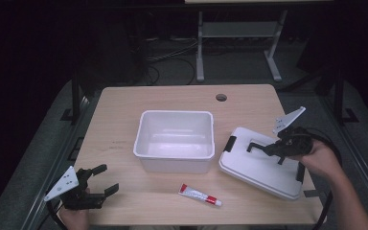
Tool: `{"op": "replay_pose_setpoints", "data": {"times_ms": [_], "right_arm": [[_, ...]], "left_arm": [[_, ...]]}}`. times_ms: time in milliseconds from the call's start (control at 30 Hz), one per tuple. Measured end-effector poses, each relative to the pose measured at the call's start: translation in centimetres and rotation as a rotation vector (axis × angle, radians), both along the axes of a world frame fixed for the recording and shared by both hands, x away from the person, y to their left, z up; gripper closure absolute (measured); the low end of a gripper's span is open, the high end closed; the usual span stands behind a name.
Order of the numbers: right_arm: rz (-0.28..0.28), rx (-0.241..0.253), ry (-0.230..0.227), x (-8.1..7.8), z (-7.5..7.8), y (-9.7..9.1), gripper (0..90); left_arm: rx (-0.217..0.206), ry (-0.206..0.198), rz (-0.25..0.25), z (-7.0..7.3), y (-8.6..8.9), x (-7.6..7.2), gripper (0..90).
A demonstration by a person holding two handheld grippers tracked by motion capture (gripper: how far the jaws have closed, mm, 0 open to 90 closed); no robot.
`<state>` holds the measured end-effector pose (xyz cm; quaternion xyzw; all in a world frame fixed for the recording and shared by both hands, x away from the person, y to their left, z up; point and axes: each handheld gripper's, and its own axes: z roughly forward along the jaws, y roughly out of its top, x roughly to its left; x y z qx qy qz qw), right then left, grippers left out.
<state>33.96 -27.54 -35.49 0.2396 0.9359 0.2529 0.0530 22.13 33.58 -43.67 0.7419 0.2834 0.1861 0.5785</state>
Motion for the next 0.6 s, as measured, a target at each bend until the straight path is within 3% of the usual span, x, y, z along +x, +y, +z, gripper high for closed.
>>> {"op": "replay_pose_setpoints", "data": {"times_ms": [600], "right_arm": [[-0.026, 0.022, 0.047, -0.1, -4.1, 0.0, 83.5]], "left_arm": [[0.003, 0.003, -0.001, 0.0, 0.0, 0.0, 15.7]]}}
